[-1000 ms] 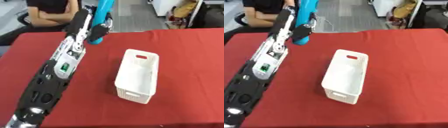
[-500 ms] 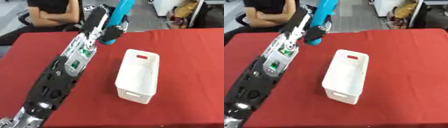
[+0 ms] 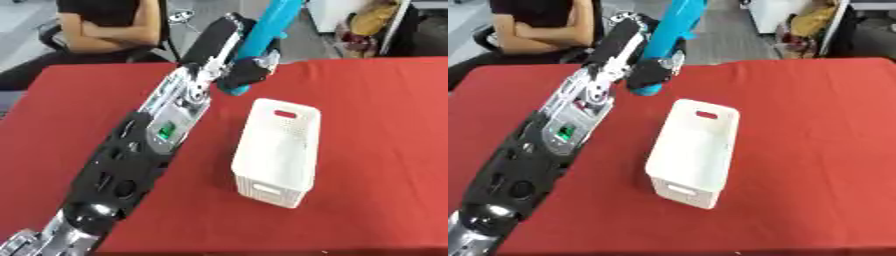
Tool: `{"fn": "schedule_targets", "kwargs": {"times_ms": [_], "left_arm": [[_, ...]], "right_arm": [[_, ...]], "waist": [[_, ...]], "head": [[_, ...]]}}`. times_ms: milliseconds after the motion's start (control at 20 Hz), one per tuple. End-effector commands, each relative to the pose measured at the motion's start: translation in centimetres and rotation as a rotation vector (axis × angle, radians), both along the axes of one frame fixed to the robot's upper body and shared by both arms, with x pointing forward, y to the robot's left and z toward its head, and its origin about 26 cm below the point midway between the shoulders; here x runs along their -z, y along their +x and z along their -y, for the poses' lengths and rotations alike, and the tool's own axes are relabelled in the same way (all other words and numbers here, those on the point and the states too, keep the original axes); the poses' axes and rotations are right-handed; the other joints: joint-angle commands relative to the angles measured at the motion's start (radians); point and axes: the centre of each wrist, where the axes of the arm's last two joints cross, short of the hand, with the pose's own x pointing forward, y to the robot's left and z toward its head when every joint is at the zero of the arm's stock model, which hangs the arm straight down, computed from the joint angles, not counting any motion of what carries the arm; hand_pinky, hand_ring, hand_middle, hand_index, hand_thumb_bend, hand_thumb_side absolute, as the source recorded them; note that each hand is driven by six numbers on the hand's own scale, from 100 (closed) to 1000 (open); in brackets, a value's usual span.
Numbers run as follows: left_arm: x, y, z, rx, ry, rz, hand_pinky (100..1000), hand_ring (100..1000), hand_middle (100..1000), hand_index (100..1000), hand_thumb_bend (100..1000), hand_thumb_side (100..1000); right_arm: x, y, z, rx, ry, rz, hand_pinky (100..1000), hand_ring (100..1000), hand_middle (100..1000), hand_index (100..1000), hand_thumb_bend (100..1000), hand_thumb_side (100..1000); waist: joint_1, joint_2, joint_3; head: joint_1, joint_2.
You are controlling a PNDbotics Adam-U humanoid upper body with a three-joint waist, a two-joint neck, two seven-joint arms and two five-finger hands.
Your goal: Pick up objects on the table and place them in the box.
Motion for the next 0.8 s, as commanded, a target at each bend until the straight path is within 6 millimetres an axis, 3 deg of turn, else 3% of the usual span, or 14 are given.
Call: {"fn": "schedule_targets", "kwargs": {"times_ms": [50, 800], "left_arm": [[-1.6, -0.2, 0.6, 0.032, 0.005, 0.044, 100, 100, 100, 100, 100, 535], [-1.3, -1.2, 2.2, 0.206, 0.027, -0.037, 100, 100, 100, 100, 100, 509]], "right_arm": [[-1.0, -0.2, -0.1, -0.010, -0.016, 0.033, 789, 888, 883, 944, 100, 980], [-1.1, -0.1, -0.1, -0.011, -0.016, 0.035, 789, 888, 883, 944, 100, 980]], "waist": [[-0.003, -0.008, -0.001], [-0.002, -0.007, -0.005]], "head": [[0.003, -0.001], [0.006, -0.001]]}}
